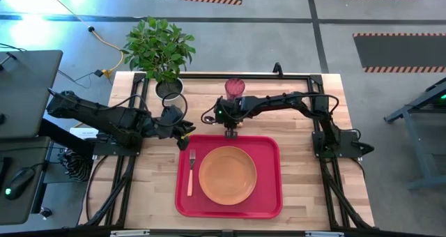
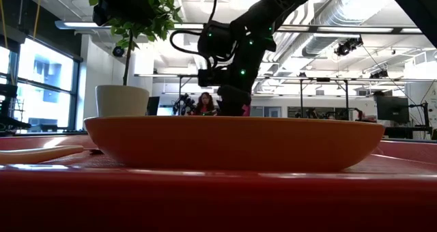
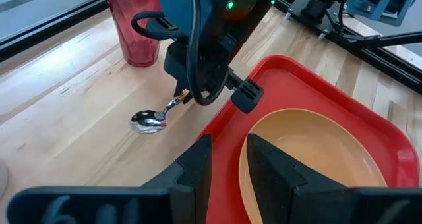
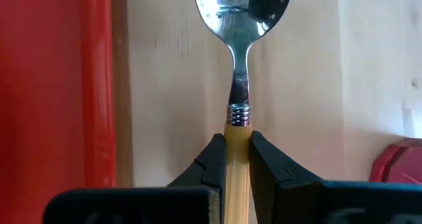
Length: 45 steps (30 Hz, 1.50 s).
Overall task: Pick and place plate/cup/fork/spoon on tray
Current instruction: Put the yellow spoon on the red serving tray between the orange fork and the orange plate
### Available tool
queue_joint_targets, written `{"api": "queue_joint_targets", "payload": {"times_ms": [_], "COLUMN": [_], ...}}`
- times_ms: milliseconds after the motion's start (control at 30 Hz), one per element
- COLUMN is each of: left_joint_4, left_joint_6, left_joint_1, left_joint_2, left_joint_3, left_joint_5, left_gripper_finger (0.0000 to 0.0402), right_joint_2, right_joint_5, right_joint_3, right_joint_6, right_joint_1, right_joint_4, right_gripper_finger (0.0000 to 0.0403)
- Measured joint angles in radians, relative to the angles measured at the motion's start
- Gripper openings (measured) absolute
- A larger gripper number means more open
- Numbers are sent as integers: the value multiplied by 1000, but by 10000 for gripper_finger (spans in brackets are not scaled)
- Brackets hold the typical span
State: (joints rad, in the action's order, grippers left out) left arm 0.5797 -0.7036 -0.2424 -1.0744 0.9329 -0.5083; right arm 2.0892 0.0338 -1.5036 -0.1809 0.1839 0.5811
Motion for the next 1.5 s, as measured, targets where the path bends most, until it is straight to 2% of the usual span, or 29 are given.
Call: {"api": "queue_joint_targets", "payload": {"times_ms": [300,633,1000,1200,1500], "left_joint_4": [0,-1,0,0,0], "left_joint_6": [0,0,0,0,0], "left_joint_1": [0,0,0,0,0], "left_joint_2": [0,0,0,0,0], "left_joint_3": [0,0,0,0,0], "left_joint_5": [0,0,0,0,1], "left_gripper_finger": [87,87,87,87,87], "right_joint_2": [6,7,7,7,7], "right_joint_5": [-15,-24,-32,-46,-11], "right_joint_3": [0,0,0,0,0], "right_joint_6": [25,25,37,302,666], "right_joint_1": [8,10,10,21,56], "right_joint_4": [-5,-2,-2,-3,-57], "right_gripper_finger": [21,55,59,59,60]}}
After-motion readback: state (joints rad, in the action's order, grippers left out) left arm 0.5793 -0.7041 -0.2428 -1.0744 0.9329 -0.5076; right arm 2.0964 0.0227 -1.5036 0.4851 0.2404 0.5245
